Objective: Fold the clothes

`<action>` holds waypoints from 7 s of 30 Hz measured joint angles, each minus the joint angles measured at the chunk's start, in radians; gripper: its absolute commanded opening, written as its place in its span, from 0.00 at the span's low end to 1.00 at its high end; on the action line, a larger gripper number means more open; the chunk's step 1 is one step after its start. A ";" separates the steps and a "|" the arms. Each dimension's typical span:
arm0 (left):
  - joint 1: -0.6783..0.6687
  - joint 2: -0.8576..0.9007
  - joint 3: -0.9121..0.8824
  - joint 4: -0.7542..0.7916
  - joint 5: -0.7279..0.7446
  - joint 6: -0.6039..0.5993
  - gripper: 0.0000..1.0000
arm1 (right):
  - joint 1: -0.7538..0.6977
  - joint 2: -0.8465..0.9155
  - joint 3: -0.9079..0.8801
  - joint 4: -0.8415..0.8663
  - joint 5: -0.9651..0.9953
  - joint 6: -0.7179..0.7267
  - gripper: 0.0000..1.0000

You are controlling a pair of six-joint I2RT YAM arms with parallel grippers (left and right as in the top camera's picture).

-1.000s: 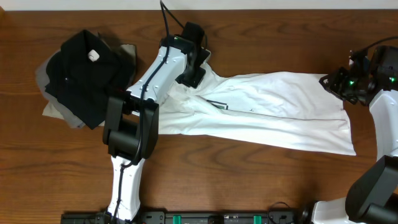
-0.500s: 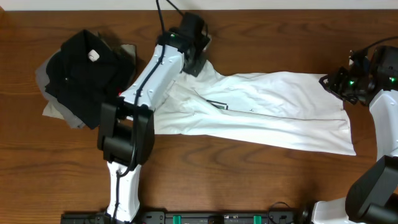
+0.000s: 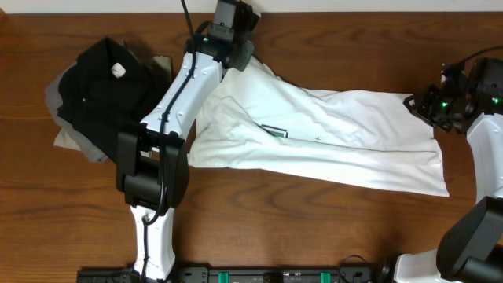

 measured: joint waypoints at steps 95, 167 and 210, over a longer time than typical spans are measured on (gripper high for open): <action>-0.172 0.030 0.115 -0.318 0.277 0.023 0.45 | 0.008 0.000 0.000 0.000 0.004 0.000 0.24; -0.066 0.273 0.103 -0.005 0.180 0.044 0.51 | 0.031 0.000 0.000 0.005 0.008 0.000 0.27; -0.072 0.198 0.104 -0.115 0.158 0.037 0.49 | 0.031 0.000 0.000 -0.011 0.008 0.000 0.27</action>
